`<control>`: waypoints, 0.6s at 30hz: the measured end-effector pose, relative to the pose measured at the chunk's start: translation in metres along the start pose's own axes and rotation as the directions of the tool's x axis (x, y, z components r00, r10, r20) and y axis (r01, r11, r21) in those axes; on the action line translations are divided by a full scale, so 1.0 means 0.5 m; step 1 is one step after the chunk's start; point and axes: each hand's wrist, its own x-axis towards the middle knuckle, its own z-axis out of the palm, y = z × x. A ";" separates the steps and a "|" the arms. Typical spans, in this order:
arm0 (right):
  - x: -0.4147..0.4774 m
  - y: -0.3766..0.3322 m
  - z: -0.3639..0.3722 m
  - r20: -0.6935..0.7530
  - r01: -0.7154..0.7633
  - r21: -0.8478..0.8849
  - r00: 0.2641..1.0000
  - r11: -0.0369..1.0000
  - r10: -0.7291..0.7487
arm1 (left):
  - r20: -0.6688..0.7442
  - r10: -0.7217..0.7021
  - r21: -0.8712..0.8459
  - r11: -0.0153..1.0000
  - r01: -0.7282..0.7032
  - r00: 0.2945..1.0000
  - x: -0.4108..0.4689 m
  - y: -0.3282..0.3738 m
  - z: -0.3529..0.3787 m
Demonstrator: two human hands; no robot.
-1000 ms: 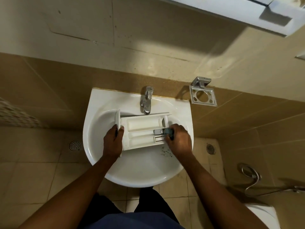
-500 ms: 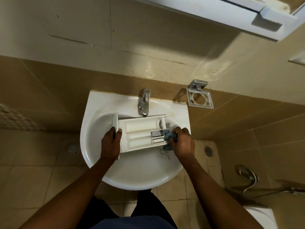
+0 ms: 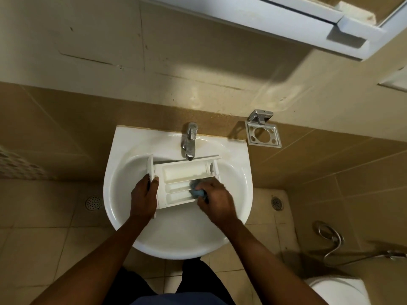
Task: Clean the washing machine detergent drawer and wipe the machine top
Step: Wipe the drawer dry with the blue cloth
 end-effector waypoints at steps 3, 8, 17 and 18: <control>0.004 0.074 -0.059 -0.018 -0.221 -0.144 0.975 0.965 0.220 | -0.003 -0.025 0.008 1.000 0.025 1.000 0.001 -0.005 0.003; 0.020 0.111 -0.117 -0.226 -0.439 -0.166 0.888 0.883 0.400 | -0.018 -0.023 -0.006 1.000 0.023 1.000 -0.007 0.013 -0.001; 0.011 0.003 0.019 -0.172 -0.202 -0.148 0.969 0.968 0.176 | -0.017 -0.010 0.011 1.000 0.010 1.000 -0.003 0.010 0.000; 0.013 0.003 0.020 -0.157 -0.189 -0.150 0.974 0.971 0.165 | -0.015 -0.009 0.005 1.000 0.010 1.000 -0.002 0.008 -0.001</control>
